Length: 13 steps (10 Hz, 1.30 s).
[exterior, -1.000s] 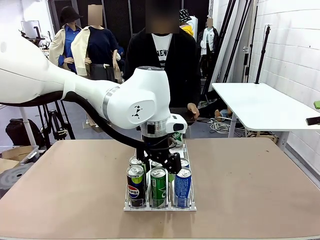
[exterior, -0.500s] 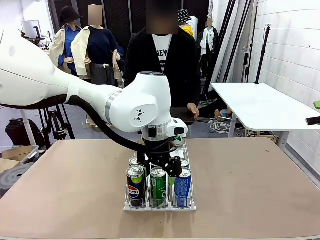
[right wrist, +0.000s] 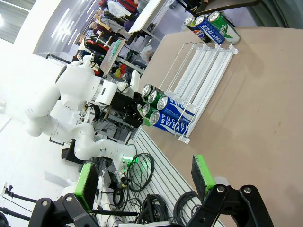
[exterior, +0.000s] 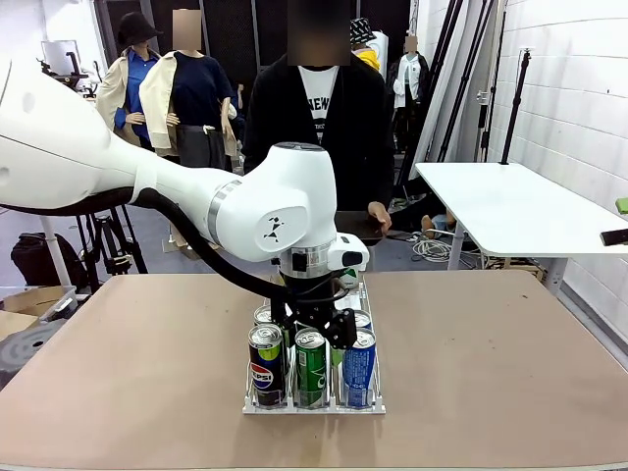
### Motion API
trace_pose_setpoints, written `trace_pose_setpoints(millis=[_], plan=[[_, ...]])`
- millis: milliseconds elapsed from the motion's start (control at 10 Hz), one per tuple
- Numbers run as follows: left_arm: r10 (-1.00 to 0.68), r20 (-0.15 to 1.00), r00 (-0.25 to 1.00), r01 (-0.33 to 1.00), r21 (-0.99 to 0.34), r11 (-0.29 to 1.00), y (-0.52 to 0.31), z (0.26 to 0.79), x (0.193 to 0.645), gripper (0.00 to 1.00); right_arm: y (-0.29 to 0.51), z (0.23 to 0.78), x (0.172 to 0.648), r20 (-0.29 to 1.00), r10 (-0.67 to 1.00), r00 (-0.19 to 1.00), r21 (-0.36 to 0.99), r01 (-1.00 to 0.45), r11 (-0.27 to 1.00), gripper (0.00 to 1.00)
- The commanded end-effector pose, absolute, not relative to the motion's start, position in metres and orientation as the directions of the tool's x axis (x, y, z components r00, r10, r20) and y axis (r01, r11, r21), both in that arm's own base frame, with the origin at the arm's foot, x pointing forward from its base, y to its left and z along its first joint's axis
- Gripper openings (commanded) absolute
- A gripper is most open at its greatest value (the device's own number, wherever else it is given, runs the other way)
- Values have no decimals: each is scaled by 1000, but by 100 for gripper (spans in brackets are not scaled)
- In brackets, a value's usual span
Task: Retrieve and hand over the desired beverage to the person.
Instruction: Pick up a can of the same type that the person held from the Automatic Can Dispenser.
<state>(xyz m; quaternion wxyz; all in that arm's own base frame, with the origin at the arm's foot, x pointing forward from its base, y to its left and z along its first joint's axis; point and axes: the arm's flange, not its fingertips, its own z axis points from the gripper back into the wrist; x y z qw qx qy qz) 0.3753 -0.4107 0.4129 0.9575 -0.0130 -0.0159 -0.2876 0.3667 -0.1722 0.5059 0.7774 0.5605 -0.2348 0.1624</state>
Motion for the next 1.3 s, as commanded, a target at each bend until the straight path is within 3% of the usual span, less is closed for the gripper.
trace_pose_setpoints(millis=[0, 300, 500, 700, 900, 1100, 1200], plan=[[-535, 62, 842, 536, 9, 844, -415, 411, 377, 91, -170, 504, 365, 553, -19, 833, 790, -516, 331, 100], [-537, 55, 842, 537, 15, 844, -416, 410, 378, 77, -170, 504, 365, 553, -19, 833, 790, -516, 331, 100], [-542, 56, 839, 541, 20, 841, -416, 410, 378, 61, -170, 504, 365, 553, -19, 833, 790, -516, 331, 100], [-545, 67, 836, 545, 19, 838, -416, 410, 378, 34, -170, 504, 365, 553, -19, 833, 790, -516, 331, 100], [-550, 73, 832, 550, 10, 835, -414, 410, 378, 0, -170, 504, 365, 553, -19, 833, 790, -516, 331, 100], [-504, 51, 862, 506, -23, 862, -410, 412, 384, 0, -170, 504, 365, 553, -19, 833, 790, -516, 331, 100], [-559, 44, 828, 559, 4, 829, -410, 412, 380, 0, -170, 504, 365, 553, -19, 833, 790, -516, 331, 100]])
